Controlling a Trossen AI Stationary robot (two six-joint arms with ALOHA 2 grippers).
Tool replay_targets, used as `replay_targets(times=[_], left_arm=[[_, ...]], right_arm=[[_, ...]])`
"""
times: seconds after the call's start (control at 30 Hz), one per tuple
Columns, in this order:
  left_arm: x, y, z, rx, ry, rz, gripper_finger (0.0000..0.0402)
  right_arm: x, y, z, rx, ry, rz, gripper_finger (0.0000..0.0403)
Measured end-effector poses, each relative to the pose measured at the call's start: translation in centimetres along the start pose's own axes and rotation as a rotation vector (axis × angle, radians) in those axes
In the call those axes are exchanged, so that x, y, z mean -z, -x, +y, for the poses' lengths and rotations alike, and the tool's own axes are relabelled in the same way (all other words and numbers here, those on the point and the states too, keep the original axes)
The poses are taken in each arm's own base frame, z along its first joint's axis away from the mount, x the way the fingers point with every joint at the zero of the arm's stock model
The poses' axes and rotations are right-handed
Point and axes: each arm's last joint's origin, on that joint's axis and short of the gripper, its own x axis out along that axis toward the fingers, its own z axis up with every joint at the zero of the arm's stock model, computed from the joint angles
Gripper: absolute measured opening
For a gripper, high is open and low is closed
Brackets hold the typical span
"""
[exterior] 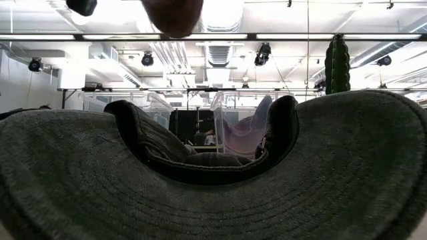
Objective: Pick & Place hat
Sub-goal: Put the red cap into the right transparent bin
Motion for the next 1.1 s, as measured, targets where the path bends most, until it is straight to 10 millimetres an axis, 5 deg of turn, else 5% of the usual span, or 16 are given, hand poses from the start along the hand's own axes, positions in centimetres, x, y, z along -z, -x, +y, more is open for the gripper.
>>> replay_targets(times=[0.17,0.37,0.6,1.1], left_arm=[[-3.2,-0.1,-2.8,0.019,-0.052,-0.004,0.0006],[-7.5,0.2,-2.7,-0.219,-0.071,-0.047,0.0006],[-10.6,0.3,-0.3,-0.503,-0.05,-0.047,0.0006],[-14.0,-5.3,6.1,-0.9,-0.101,0.182,0.001]], right_arm=[[-1.2,2.8,0.2,-0.044,0.052,-0.055,0.0221],[-2.2,5.2,-0.2,-0.064,0.062,-0.096,0.0221],[-2.8,6.5,-0.6,-0.068,0.099,-0.121,0.0221],[-2.7,6.4,-0.6,-0.065,0.128,-0.118,0.0221]])
